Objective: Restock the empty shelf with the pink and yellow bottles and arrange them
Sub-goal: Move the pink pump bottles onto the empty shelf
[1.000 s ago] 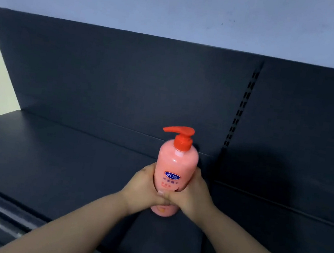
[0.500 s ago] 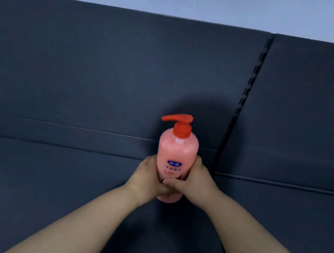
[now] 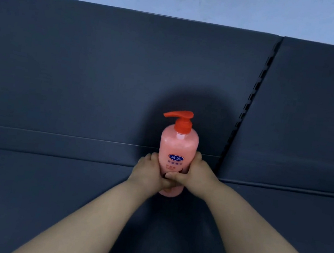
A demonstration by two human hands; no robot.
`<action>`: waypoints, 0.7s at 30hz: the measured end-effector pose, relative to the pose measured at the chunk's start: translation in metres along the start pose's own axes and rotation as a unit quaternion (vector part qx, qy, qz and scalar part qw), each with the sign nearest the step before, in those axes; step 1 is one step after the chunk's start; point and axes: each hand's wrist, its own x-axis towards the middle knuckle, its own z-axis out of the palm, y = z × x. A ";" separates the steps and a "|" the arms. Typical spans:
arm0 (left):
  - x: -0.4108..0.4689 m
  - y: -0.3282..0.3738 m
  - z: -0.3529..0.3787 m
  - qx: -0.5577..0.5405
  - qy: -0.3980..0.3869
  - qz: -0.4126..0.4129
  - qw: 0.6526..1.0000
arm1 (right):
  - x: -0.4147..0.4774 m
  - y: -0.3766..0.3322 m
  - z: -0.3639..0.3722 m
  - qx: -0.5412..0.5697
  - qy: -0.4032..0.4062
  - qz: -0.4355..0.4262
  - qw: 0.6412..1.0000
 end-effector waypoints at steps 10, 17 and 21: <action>-0.023 -0.006 0.001 0.235 -0.082 0.012 0.969 | -0.015 -0.003 0.004 -0.226 0.004 0.043 0.973; -0.067 -0.010 -0.002 0.284 -0.090 0.059 0.953 | -0.055 0.034 0.005 -0.307 -0.054 -0.052 0.949; -0.084 0.030 -0.009 0.312 -0.027 0.110 0.943 | -0.072 0.037 -0.025 -0.281 -0.021 -0.103 0.954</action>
